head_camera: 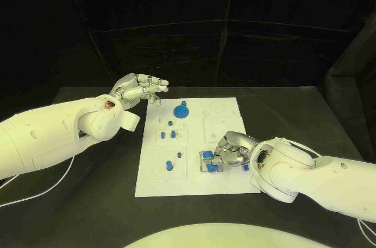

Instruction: Assemble the parts on the task board

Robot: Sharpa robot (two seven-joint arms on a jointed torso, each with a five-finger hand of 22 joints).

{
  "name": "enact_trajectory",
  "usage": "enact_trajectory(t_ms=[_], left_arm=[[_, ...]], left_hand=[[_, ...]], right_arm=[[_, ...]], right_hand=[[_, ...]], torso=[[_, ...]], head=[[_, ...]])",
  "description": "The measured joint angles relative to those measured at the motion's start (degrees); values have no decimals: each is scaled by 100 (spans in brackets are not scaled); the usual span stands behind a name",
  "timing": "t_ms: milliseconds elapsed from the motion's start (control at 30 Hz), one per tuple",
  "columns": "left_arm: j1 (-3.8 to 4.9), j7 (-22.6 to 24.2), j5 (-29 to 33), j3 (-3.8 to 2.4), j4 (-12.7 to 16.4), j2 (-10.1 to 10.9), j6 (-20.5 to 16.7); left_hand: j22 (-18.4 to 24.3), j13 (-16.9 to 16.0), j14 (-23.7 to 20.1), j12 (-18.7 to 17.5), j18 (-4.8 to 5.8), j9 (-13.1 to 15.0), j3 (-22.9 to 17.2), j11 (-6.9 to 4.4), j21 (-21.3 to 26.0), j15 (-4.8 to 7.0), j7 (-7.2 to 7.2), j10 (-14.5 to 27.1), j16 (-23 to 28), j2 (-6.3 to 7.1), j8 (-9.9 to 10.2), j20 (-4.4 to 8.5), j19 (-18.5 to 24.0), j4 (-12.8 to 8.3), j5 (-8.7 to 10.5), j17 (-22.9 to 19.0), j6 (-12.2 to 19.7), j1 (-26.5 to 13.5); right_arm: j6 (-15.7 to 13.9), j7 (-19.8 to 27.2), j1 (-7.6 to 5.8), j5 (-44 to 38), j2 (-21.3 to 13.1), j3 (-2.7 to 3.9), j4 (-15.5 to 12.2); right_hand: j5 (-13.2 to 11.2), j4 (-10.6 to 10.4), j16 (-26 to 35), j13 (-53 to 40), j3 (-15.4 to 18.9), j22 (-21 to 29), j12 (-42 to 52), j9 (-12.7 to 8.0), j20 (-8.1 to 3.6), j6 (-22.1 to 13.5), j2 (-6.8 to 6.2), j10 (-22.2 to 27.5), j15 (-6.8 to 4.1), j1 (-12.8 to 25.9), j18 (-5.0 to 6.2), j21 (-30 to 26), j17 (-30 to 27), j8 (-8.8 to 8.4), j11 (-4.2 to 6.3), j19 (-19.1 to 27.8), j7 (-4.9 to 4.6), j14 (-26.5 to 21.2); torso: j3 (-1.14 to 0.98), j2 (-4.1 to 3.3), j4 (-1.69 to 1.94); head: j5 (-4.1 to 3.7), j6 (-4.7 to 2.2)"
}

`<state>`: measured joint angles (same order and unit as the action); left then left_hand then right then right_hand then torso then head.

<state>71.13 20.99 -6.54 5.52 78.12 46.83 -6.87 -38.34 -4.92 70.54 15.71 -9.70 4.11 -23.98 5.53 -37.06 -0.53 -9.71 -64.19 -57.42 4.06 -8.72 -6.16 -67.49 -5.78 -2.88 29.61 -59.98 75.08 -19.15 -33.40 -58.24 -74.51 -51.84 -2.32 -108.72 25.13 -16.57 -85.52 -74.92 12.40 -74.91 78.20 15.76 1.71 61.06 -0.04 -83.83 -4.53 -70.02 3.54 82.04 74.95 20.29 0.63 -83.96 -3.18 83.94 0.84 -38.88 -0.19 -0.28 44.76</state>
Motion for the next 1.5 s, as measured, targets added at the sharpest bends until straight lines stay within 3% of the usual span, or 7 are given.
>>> enact_trajectory(t_ms=[267, 367, 467, 600, 767, 1033, 1500], left_arm=[[0, -1, 0, 0, -1, -2, 3], [0, -1, 0, 0, -3, -3, 4], [0, -2, 0, 1, -4, -3, 5], [0, -2, 0, 1, -4, -4, 6], [0, -4, 0, 1, -4, -4, 7], [0, -6, 0, 2, -5, 1, 10], [0, -11, 0, 3, -5, 16, 14]], left_hand=[[0, 0, 0, 0, 0, 0, 0, 0, 0, 0, 0, 0, 0, 0, 0, 0, 0, 0, 0, 0, 0, 0], [0, 0, 0, 0, 0, 0, 0, 0, 0, 0, 0, 0, 0, 0, 0, 0, 0, 0, 0, 0, 0, 0], [0, 0, 0, 0, 0, 0, 0, 0, 0, 0, 0, 0, 0, 0, 0, 0, 0, 0, 0, 0, 0, 0], [-1, 0, 0, 0, 0, 0, 0, 0, 0, 0, 0, 0, 0, 0, 0, 0, 0, 0, 0, 0, 0, 0], [-1, 0, 0, 0, 0, 0, 0, 0, 0, 0, 0, 0, 0, 0, 0, 0, 0, 0, 0, 0, 0, 0], [-1, 1, 0, 0, 0, 0, 0, 0, 0, 0, 0, 0, 0, 0, 0, 0, 0, 0, 0, 1, 0, 0], [-1, 1, 0, 0, 0, 0, 0, 0, 0, 0, 0, 0, 0, 0, 1, 0, 0, 0, 0, 1, 0, 0]], right_arm=[[-4, -167, 0, -61, 110, 0, 68], [-26, -215, 0, -104, 135, 0, 91], [-52, -245, 0, -142, 163, 0, 109], [-82, -275, 0, -196, 185, 1, 133], [-106, -293, 0, -263, 182, 1, 145], [-76, -171, -1, -332, 80, 1, 50], [0, 142, -1, -355, -59, 2, -48]], right_hand=[[-276, 3, 0, 0, 113, 0, -44, 89, -21, 41, 14, -21, -1, 121, 0, 0, -1, 16, 21, -19, 39, -1], [-971, -1, 0, 0, 253, 0, -74, 147, -39, 61, -11, -21, -22, 371, 0, 0, -1, 43, 20, -1, 59, 20], [-1699, -33, 0, 0, 228, 0, -130, 204, -39, 22, -226, -17, -22, 674, 1, 0, -1, -6, 23, -1, 21, 20], [-2152, -49, 0, 0, -72, 0, -333, 260, -39, -41, -703, 84, -21, 1152, 0, 0, -1, -55, 18, -1, -41, 20], [-2181, -47, 0, 0, -169, 1, -442, 289, -39, -51, -862, 124, -21, 1219, 0, 0, -2, -78, 19, -1, -52, 20], [-1796, 202, 0, 0, -451, 1, -442, 420, -39, -61, -582, 124, -21, 87, 1, 0, -2, -78, 19, -1, -61, 20], [-1722, 341, 0, 1, -422, 1, -442, 482, -38, -61, -468, 124, -20, -185, 0, 26, -3, -78, 19, -1, -61, 20]], torso=[[-2, 0, -2], [-3, 0, -5], [-3, 0, -9], [-3, 0, -10], [-3, 0, -10], [-5, 0, -10], [-5, 0, -18]], head=[[21, 9], [27, 12], [31, 12], [32, 13], [33, 23], [43, 41], [31, 56]])
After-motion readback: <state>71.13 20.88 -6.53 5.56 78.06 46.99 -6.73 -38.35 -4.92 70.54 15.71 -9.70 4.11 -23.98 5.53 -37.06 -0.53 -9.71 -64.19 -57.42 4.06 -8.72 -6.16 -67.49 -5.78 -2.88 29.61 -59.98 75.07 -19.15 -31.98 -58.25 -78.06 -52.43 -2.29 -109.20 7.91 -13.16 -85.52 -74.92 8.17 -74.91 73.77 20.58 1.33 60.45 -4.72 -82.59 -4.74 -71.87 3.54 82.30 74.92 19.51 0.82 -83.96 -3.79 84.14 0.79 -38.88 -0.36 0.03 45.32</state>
